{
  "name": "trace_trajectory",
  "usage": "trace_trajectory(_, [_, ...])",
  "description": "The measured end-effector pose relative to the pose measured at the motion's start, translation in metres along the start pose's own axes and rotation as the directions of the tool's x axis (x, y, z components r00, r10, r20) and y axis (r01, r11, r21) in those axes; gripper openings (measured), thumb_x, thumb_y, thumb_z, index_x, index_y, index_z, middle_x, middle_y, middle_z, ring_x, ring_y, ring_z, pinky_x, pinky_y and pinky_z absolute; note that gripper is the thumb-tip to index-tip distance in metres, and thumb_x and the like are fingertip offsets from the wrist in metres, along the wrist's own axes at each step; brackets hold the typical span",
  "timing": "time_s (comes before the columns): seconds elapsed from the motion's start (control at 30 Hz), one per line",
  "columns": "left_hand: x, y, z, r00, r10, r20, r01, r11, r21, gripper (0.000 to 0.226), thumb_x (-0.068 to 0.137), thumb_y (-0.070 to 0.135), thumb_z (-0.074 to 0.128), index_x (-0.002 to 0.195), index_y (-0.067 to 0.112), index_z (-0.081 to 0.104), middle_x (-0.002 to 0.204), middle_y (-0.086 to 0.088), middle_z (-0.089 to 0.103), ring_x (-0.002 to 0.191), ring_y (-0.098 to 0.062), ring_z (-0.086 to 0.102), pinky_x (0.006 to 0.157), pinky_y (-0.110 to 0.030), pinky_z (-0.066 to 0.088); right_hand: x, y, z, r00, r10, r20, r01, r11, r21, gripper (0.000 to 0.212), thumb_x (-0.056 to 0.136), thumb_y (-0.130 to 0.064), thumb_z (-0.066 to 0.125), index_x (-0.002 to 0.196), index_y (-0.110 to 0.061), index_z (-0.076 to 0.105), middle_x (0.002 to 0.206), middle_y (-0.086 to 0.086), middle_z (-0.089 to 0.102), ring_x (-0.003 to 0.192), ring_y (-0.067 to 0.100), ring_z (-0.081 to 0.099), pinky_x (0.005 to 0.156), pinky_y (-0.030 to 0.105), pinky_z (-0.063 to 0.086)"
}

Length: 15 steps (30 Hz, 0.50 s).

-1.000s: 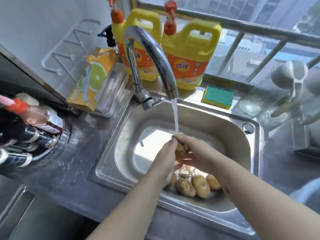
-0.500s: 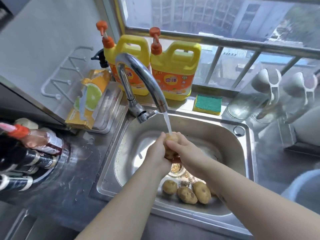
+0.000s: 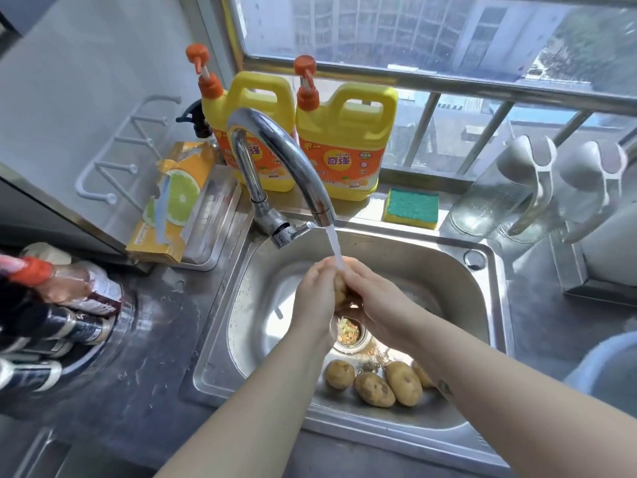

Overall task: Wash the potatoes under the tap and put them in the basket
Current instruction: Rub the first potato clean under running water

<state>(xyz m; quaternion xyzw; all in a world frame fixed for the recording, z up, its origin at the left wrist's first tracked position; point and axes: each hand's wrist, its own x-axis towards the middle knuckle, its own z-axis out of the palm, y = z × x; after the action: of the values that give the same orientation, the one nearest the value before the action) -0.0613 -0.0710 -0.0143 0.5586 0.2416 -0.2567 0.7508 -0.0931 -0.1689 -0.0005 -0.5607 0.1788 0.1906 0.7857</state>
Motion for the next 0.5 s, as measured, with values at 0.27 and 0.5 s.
trace_trajectory(0.27, [0.001,0.007,0.002,0.997,-0.052,0.059,0.055,0.997,-0.049,0.034,0.107,0.020,0.040,0.122,-0.001,0.063,0.093,-0.016,0.067,0.082,-0.024,0.064,0.064,-0.032,0.053,0.012,-0.004,0.002,0.997,-0.050,-0.053,0.040,0.986,-0.161,0.025,0.102,-0.025,0.054,0.114,-0.004,0.063,0.082,0.006,0.063,0.074,0.018,0.058,0.064,0.031,0.051])
trace_trajectory(0.5, [0.002,-0.016,-0.019,0.965,0.141,0.223,-0.205,0.932,0.299,0.073,0.079,0.058,0.062,0.145,0.034,0.044,0.137,0.002,0.062,0.124,-0.014,0.061,0.108,-0.044,0.047,0.013,-0.003,0.008,0.968,0.155,-0.198,-0.147,0.988,0.053,0.044,0.110,-0.036,0.034,0.107,-0.012,0.071,0.085,0.011,0.069,0.083,0.024,0.065,0.091,0.046,0.058])
